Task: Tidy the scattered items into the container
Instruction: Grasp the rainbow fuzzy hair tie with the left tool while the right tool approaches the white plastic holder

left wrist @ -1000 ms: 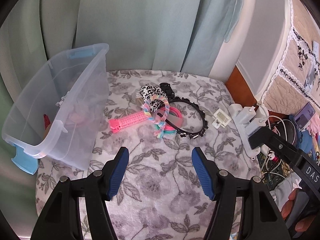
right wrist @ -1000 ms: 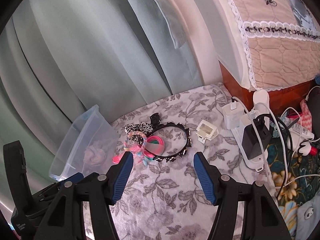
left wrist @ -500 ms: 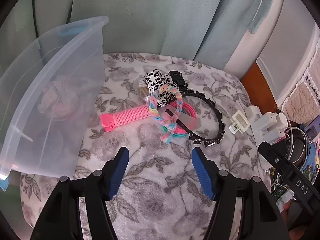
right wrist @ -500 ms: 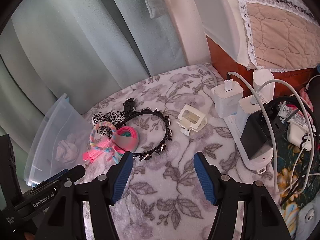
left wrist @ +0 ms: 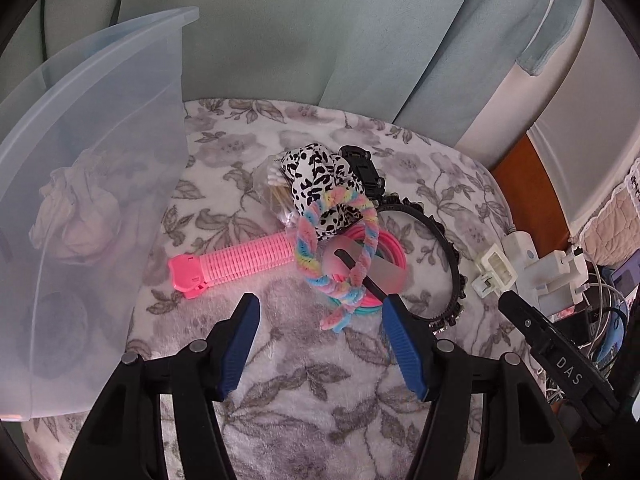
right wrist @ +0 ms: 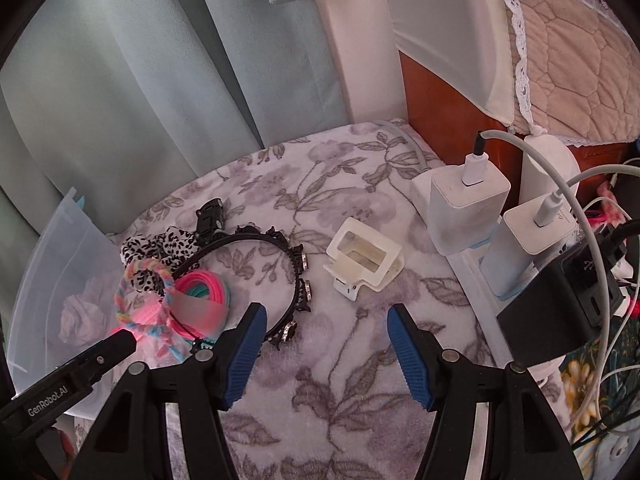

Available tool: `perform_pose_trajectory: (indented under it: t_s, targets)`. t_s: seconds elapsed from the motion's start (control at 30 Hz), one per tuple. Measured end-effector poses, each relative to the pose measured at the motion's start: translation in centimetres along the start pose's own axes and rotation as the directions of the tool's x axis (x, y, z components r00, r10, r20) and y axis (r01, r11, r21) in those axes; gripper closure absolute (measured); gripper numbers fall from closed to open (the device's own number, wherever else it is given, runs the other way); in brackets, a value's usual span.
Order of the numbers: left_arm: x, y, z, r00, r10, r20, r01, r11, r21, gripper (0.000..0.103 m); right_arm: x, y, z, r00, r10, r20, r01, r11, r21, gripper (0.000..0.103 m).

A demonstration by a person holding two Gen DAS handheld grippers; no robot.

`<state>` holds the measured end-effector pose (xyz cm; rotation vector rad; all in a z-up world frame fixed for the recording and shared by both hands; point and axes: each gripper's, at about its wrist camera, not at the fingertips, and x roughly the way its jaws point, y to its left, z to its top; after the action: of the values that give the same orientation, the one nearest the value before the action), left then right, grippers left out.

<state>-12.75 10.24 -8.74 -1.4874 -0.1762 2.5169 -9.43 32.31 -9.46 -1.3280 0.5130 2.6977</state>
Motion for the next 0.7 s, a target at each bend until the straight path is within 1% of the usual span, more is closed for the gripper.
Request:
perform_pose_trajectory:
  t_s: [0.13,0.3,0.53,0.7]
  targets:
    - [0.9,0.0,0.4,1.000,-0.014,0.001,0.014,1.000,0.007,0.041,1.1,-0.3,0.3,0.999,-0.035,0.014,0.035,0.999,0.020,0.036]
    - [2.1,0.4,0.6,1.000,-0.020,-0.002,0.020,1.000,-0.009,0.045,2.4,-0.5,0.7,0.998,-0.066,0.021,0.065,0.997,0.037,0.036]
    - [3.3,0.8,1.0,0.999,-0.033,0.000,0.033,0.999,-0.011,0.054,4.4,-0.7,1.1,0.994,-0.105,0.017,0.104,0.993,0.058,0.037]
    - [3.7,0.8,1.3,0.998,-0.054,0.016,0.054,0.999,-0.001,0.056,5.6,-0.6,1.1,0.991,-0.129,0.015,0.128,0.990,0.063,0.037]
